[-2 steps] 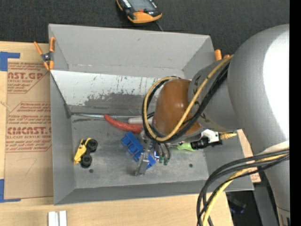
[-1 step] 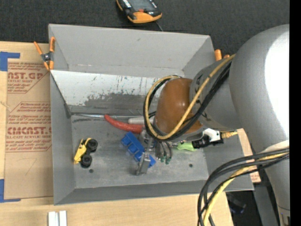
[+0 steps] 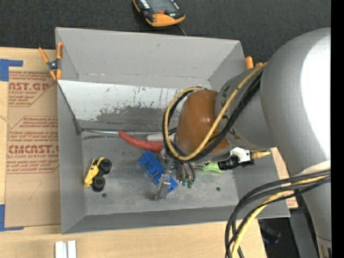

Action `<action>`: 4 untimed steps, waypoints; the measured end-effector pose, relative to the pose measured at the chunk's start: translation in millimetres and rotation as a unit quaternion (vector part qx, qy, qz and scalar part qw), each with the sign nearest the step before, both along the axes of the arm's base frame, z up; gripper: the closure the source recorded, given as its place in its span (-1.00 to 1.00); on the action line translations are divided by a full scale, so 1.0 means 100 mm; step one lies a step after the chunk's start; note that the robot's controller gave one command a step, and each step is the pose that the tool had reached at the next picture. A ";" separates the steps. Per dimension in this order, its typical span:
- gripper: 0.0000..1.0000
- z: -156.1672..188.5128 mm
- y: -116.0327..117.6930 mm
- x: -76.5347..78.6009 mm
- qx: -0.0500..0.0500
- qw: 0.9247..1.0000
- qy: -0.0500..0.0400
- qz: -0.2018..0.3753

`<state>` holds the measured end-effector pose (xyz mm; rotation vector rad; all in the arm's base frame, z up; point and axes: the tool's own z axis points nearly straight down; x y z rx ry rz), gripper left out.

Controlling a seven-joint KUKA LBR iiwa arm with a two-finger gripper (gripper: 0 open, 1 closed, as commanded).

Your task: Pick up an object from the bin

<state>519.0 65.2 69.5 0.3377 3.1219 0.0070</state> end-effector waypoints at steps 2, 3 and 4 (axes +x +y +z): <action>1.00 0.00 -0.02 0.02 0.000 1.000 0.000 0.002; 1.00 0.18 -0.02 -0.01 0.000 1.000 0.004 0.002; 1.00 0.35 -0.01 0.00 0.001 1.000 0.003 0.002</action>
Offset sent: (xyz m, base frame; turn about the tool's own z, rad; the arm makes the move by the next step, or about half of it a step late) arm 0.0000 0.0000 0.0000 0.0000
